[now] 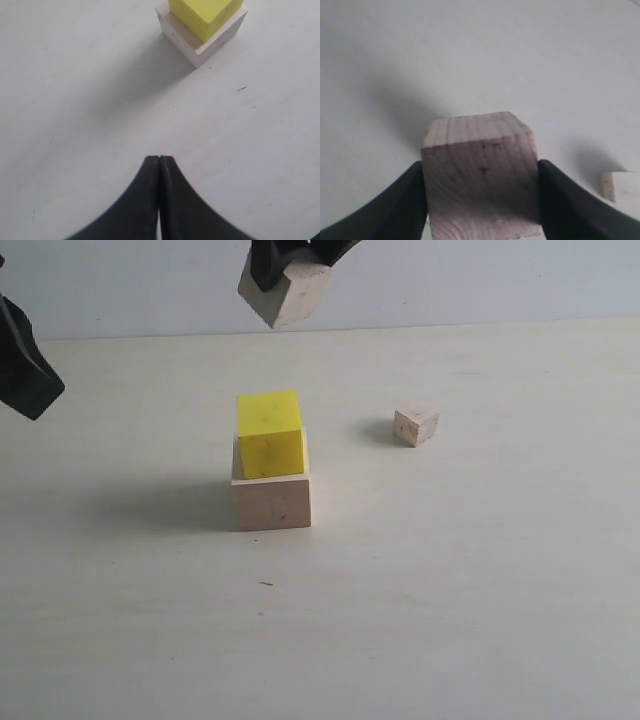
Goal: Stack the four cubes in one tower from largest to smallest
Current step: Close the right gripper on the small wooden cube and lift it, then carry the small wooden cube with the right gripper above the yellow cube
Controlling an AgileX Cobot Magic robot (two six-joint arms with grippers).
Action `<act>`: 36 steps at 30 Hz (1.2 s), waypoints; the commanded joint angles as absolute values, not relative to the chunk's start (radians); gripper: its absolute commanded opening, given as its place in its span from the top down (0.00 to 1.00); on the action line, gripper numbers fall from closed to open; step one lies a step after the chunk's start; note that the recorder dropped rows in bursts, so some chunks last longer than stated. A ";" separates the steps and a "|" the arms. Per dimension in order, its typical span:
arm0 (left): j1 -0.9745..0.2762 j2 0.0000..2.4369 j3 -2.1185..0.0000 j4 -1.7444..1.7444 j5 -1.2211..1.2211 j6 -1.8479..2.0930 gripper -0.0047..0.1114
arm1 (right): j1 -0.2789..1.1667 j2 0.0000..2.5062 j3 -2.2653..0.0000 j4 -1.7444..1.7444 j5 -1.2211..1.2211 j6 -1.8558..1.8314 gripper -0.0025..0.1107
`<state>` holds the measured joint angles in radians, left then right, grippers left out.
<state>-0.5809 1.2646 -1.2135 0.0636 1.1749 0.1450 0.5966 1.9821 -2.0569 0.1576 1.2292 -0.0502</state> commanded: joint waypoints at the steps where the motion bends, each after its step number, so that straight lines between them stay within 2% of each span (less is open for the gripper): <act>1: -0.578 1.264 -1.211 0.064 1.162 0.149 0.96 | 0.632 1.992 -2.055 0.120 1.221 0.147 0.98; 19: -0.578 1.264 -1.211 0.045 1.179 0.149 0.96 | 0.693 2.027 -2.041 0.120 1.221 0.306 0.98; 23: -0.578 1.264 -1.211 0.045 1.189 0.149 0.96 | 0.702 1.981 -2.011 0.113 1.221 0.190 0.98; 26: -0.578 1.262 -1.211 0.045 1.191 0.149 0.96 | 0.702 1.938 -1.978 0.107 1.221 -0.040 0.98; 36: -0.578 1.262 -1.211 0.045 1.193 0.153 0.96 | 0.685 1.937 -1.968 -0.037 1.221 -0.172 0.98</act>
